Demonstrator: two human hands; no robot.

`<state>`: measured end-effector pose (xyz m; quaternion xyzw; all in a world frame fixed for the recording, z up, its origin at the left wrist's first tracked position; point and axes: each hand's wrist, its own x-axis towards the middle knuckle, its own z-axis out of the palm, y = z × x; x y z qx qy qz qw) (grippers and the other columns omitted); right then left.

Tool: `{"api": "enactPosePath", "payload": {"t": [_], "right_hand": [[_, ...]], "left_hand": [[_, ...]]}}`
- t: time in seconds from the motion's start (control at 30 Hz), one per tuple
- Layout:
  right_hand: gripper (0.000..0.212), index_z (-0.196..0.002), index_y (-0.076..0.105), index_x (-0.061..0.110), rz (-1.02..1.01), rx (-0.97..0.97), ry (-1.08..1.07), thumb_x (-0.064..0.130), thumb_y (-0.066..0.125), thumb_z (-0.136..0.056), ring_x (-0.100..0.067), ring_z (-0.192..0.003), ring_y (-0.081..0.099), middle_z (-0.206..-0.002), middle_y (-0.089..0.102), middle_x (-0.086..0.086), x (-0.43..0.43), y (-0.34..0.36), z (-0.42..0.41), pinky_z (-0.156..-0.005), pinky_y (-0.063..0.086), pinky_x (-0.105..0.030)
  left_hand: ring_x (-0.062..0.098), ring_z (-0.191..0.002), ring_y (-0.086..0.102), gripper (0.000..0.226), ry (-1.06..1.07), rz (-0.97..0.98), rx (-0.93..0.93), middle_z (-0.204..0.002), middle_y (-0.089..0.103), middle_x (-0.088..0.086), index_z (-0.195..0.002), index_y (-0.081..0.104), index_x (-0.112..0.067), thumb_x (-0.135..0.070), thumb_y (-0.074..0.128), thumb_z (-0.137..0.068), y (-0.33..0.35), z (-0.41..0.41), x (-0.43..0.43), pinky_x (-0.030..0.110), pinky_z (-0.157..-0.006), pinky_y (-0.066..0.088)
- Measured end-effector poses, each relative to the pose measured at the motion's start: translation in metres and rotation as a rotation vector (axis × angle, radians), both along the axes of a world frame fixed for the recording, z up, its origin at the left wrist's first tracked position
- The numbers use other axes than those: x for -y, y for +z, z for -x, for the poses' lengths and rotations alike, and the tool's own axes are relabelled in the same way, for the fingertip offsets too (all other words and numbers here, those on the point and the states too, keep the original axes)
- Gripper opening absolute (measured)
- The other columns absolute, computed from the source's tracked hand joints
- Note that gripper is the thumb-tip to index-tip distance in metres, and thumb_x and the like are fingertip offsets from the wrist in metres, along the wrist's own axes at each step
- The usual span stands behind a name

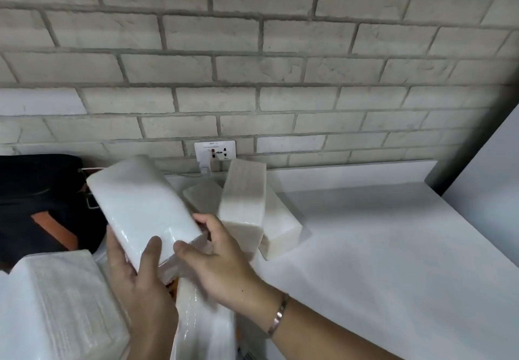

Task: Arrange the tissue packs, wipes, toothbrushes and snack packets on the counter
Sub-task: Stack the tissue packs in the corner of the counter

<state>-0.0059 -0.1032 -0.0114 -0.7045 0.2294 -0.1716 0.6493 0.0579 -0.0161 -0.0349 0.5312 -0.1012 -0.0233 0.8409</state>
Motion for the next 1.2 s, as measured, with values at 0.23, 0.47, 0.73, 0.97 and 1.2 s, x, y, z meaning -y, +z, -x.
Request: {"api": "enactPosePath", "payload": {"t": [0.23, 0.47, 0.73, 0.97, 1.2], "right_hand": [[0.026, -0.111, 0.061, 0.029, 0.020, 0.183, -0.127, 0.033, 0.072, -0.087, -0.014, -0.105, 0.068, -0.112, 0.070, 0.007, 0.025, 0.035, 0.066, -0.091, 0.058, -0.036], [0.084, -0.140, 0.036, 0.042, -0.217, 0.386, -0.353, 0.044, 0.084, -0.070, -0.012, -0.111, 0.069, -0.126, 0.068, 0.006, 0.077, 0.058, 0.131, -0.091, 0.059, -0.031], [0.085, -0.133, 0.034, 0.054, -0.436, 0.413, -0.760, 0.045, 0.086, -0.066, -0.023, -0.109, 0.072, -0.128, 0.068, 0.000, 0.126, 0.030, 0.194, -0.100, 0.055, -0.052], [0.080, -0.137, 0.024, 0.055, -0.498, 0.368, -0.932, 0.046, 0.081, -0.082, -0.018, -0.110, 0.069, -0.130, 0.064, 0.003, 0.152, -0.012, 0.220, -0.095, 0.057, -0.040], [0.100, -0.154, 0.021, 0.041, -0.126, -0.052, -0.881, 0.060, 0.076, -0.072, -0.015, -0.141, 0.042, -0.155, 0.040, 0.004, 0.199, -0.062, 0.258, -0.116, 0.040, -0.045]], "left_hand": [[0.037, -0.135, 0.056, 0.067, -0.117, 0.059, 0.118, -0.145, 0.061, 0.008, -0.146, 0.055, -0.031, -0.010, 0.061, -0.083, 0.027, 0.030, 0.020, 0.058, -0.109, 0.046], [0.031, -0.110, 0.069, 0.063, -0.610, 0.062, 0.077, -0.121, 0.074, 0.015, -0.124, 0.074, -0.015, -0.017, 0.069, -0.061, 0.048, 0.068, 0.067, 0.027, -0.086, 0.058], [0.018, -0.125, 0.064, 0.068, -0.779, -0.274, -0.072, -0.136, 0.067, -0.007, -0.131, 0.065, -0.043, -0.058, 0.072, -0.064, 0.047, 0.133, 0.124, 0.044, -0.093, 0.056], [0.029, -0.104, 0.074, 0.081, -0.865, -0.354, -0.462, -0.119, 0.074, -0.001, -0.136, 0.045, -0.048, -0.048, 0.078, -0.062, 0.015, 0.204, 0.156, 0.050, -0.084, 0.059], [0.026, -0.092, 0.077, 0.035, -0.876, -0.513, -0.365, -0.104, 0.078, -0.003, -0.124, 0.060, -0.031, -0.029, 0.069, -0.090, -0.024, 0.205, 0.211, 0.044, -0.075, 0.059]]}}
